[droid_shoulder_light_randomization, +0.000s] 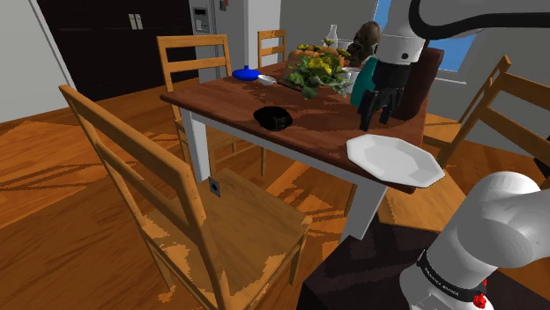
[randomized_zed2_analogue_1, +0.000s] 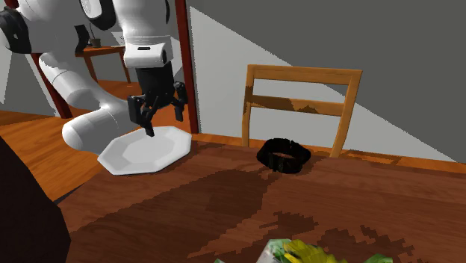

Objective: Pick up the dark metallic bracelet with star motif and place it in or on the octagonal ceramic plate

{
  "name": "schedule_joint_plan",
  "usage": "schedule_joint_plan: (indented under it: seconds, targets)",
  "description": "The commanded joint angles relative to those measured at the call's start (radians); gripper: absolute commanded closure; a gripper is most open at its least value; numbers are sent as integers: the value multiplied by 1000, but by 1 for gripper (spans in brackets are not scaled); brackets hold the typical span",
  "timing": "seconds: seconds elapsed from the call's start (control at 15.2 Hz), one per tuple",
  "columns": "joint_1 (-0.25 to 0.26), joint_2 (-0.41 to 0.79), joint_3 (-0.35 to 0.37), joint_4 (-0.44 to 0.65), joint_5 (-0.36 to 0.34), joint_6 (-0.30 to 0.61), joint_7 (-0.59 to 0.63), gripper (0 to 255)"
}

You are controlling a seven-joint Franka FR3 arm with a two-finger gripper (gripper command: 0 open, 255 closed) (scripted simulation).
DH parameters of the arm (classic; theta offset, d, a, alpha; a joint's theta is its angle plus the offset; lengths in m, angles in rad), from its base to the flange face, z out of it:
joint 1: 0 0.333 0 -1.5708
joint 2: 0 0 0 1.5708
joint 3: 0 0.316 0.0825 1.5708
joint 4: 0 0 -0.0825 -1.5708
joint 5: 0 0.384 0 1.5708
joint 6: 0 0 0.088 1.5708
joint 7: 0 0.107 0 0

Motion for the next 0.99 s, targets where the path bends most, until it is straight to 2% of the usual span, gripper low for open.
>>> schedule_joint_plan:
  seconds: [0.0, 0.46, 0.92]
  targets:
    - [0, 0, 0, 0, 0, 0, 0, 0]
    - [16, 284, 36, 168, 22, 120, 51, 0]
    - [24, 561, 65, 396, 25, 174, 99, 0]
